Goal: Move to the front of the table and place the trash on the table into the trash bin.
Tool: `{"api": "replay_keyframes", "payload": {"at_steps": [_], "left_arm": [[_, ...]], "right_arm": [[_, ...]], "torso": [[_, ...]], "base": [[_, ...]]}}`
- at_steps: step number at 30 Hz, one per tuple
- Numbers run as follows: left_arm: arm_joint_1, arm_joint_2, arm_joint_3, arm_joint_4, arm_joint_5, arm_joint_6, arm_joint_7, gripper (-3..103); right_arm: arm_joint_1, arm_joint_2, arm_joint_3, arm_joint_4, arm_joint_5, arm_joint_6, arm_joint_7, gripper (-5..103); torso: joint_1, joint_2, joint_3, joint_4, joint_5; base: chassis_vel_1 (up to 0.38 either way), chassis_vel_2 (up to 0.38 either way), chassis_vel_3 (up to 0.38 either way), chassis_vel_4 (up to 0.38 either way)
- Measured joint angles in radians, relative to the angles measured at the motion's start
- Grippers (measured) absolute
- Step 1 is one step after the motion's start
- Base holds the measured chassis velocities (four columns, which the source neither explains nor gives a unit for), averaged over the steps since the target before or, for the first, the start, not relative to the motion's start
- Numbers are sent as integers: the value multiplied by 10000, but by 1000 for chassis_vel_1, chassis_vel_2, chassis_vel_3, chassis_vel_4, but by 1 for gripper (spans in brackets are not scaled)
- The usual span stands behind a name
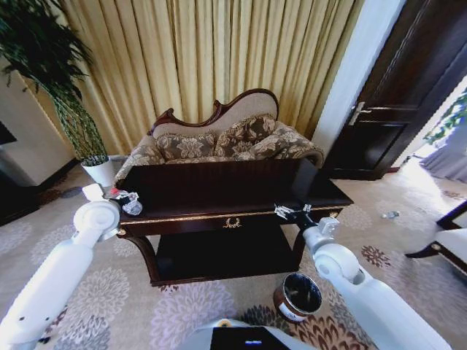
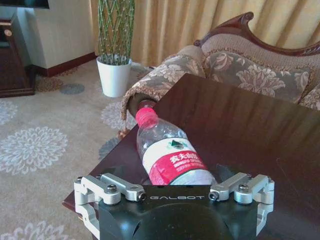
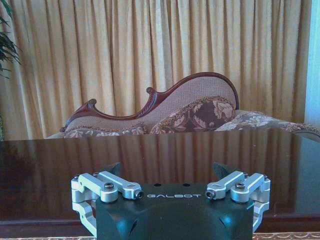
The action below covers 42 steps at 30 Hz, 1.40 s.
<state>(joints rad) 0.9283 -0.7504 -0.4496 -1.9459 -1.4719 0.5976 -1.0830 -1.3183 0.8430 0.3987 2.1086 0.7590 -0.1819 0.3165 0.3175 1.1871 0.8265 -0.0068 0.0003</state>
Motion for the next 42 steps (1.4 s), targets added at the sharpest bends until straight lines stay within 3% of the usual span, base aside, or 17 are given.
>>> {"api": "replay_keyframes", "payload": {"at_steps": [7,10,16,17,19,23,26,27,29,30,33,34,35,38,40,42], "left_arm": [[-51,-52,36,72,-138,22,-76,103],[-64,-112,34,125,-180,25,-97,98],[34,-235,-173,106,-526,-7,-138,74],[34,-235,-173,106,-526,-7,-138,74],[180,-247,-381,6,-609,-18,-125,63],[369,-222,-560,-136,-491,-22,-24,53],[853,-122,-773,-471,976,-131,1062,43],[853,-122,-773,-471,976,-131,1062,43],[1294,-26,-807,-738,2710,-397,2340,36],[1294,-26,-807,-738,2710,-397,2340,36],[1631,270,-620,-1089,5740,-1451,4633,28],[1631,270,-620,-1089,5740,-1451,4633,28],[1629,452,-492,-1253,6476,-1826,5293,28],[1466,934,15,-1746,7294,-2575,6222,28],[1444,995,103,-1818,7421,-2737,6361,28],[1412,1229,428,-2125,8052,-3396,6970,28]], "right_arm": [[-137,57,28,52,-40,26,19,100],[-205,119,71,74,-41,49,51,100],[-226,219,28,94,309,144,105,100],[-226,219,28,94,309,144,105,100],[-137,238,-23,111,523,175,191,100],[-116,212,-14,88,553,200,193,100],[-159,236,154,70,555,215,225,100],[-159,236,154,70,555,215,225,100],[-243,174,219,288,652,214,375,100],[-243,174,219,288,652,214,375,100],[-438,-35,321,1330,1645,-134,918,100],[-438,-35,321,1330,1645,-134,918,100],[-503,-103,411,1790,2144,-307,1121,100],[-703,-325,896,2931,3811,-769,1590,100],[-731,-351,967,3040,4031,-826,1634,100],[-897,-497,1442,3606,5452,-1119,1813,100]], "torso": [[0,0,0,-1,0],[0,0,0,-1,0],[0,0,0,-2,0],[0,0,0,-2,0],[0,0,0,0,1],[0,0,1,0,0],[0,0,0,-1,1],[0,0,0,-1,1],[0,0,0,1,0],[0,0,0,1,0],[0,0,0,1,-1],[0,0,0,1,-1],[0,0,0,0,-1],[0,1,0,-2,0],[0,0,0,-2,0],[0,0,0,-3,1]], "base": [[0,0,0,0],[0,0,0,0],[0,0,0,0],[0,0,0,0],[0,0,0,0],[0,0,0,0],[0,0,0,0],[0,0,0,0],[0,0,0,0],[0,0,0,0],[0,0,0,0],[0,0,0,0],[0,0,0,0],[0,0,0,0],[0,0,0,0],[0,0,0,0]]}}
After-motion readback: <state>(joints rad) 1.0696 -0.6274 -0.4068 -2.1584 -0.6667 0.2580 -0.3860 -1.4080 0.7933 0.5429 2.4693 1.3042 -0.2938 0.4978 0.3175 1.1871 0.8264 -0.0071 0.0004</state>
